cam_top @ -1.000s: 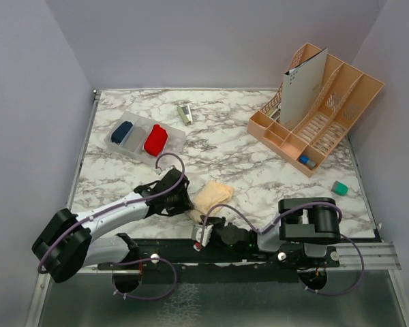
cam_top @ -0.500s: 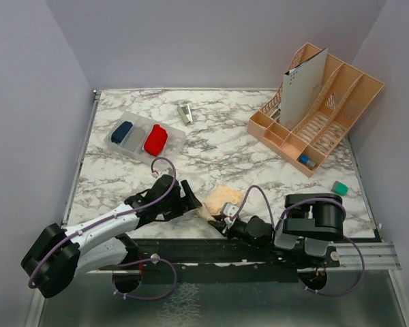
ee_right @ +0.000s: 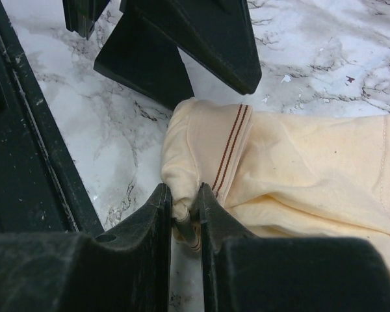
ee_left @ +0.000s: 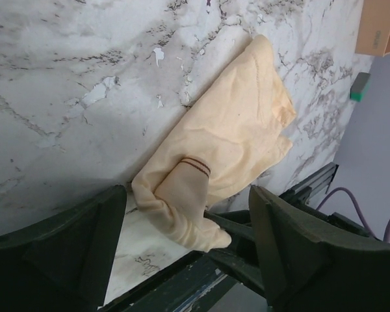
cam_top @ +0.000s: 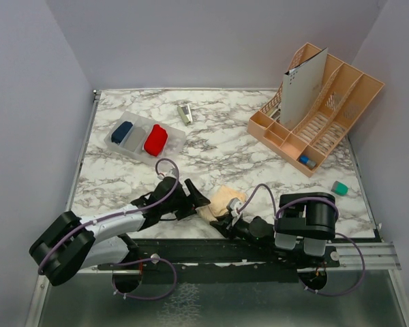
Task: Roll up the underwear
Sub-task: Roll the underwear to the center of the board.
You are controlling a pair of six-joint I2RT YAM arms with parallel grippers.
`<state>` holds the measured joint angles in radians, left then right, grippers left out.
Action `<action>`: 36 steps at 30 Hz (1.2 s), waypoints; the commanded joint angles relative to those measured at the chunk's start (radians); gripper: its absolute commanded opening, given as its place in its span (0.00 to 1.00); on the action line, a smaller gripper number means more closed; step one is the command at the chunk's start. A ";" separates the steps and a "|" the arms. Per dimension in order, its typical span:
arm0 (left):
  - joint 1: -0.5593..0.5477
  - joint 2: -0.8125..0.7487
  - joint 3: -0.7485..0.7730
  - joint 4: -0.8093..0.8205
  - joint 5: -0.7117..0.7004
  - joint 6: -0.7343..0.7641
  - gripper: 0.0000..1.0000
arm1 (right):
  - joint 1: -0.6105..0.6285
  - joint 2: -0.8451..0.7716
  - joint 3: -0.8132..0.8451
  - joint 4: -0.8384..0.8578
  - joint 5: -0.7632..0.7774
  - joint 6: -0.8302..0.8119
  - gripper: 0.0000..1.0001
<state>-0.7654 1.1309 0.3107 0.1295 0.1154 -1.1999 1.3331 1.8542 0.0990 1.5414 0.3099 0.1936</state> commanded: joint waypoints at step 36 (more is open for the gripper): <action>0.095 -0.151 0.073 -0.664 -0.462 0.057 0.00 | -0.005 -0.548 0.062 -0.573 -0.096 -0.513 0.61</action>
<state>-0.7216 1.1118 0.4503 -0.2932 -0.2108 -1.0847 1.3289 1.3472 0.1368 1.1851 0.1905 -0.1886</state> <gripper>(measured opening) 0.069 0.602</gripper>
